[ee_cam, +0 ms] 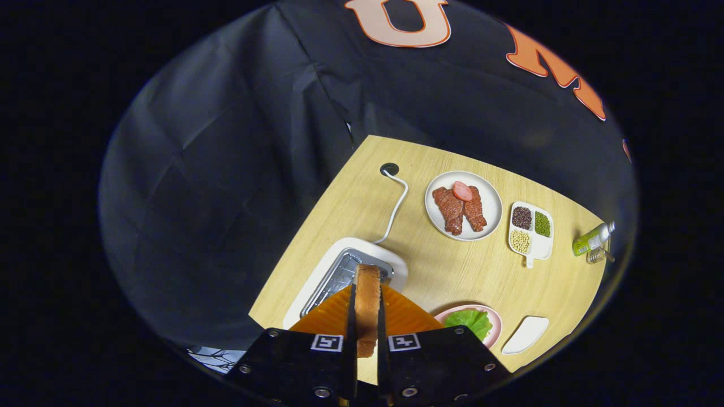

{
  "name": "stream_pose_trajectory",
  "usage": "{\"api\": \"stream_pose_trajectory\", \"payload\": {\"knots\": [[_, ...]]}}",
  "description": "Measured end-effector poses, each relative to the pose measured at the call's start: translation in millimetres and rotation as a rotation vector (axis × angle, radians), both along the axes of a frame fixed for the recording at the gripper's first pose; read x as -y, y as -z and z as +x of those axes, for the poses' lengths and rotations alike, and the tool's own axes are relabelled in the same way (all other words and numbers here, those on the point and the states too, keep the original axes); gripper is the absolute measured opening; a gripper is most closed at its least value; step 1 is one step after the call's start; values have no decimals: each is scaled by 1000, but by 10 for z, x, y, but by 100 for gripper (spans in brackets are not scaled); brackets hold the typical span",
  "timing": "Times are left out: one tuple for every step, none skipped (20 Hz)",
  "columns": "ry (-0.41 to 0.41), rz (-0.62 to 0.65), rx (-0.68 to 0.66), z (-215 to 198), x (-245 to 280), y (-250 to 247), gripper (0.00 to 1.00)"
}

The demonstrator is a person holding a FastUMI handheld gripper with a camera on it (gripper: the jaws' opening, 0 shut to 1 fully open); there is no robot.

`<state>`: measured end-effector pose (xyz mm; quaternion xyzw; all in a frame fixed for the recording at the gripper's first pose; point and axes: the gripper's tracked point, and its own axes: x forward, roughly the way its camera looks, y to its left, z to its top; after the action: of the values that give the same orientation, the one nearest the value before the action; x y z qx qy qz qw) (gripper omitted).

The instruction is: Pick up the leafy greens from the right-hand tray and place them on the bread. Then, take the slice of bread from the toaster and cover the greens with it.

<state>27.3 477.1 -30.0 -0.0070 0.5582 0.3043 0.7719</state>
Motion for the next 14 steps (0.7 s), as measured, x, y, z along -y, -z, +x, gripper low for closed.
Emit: {"api": "stream_pose_trajectory", "payload": {"knots": [[4,19,10,20,32,-86,15],[3,36,16,16,37,-178,15],[7,56,23,10,52,-246,15],[11,74,30,5,79,-325,15],[10,84,49,13,125,-353,15],[6,86,66,7,200,-390,15],[11,98,80,-37,242,-426,15],[5,117,84,-90,280,-438,15],[9,141,79,-149,320,-436,15],[13,159,77,-200,363,-430,15],[15,174,82,-220,426,-410,15],[19,185,89,-231,496,-380,15],[34,201,94,-249,558,-364,15],[44,223,95,-267,609,-357,15]]}}
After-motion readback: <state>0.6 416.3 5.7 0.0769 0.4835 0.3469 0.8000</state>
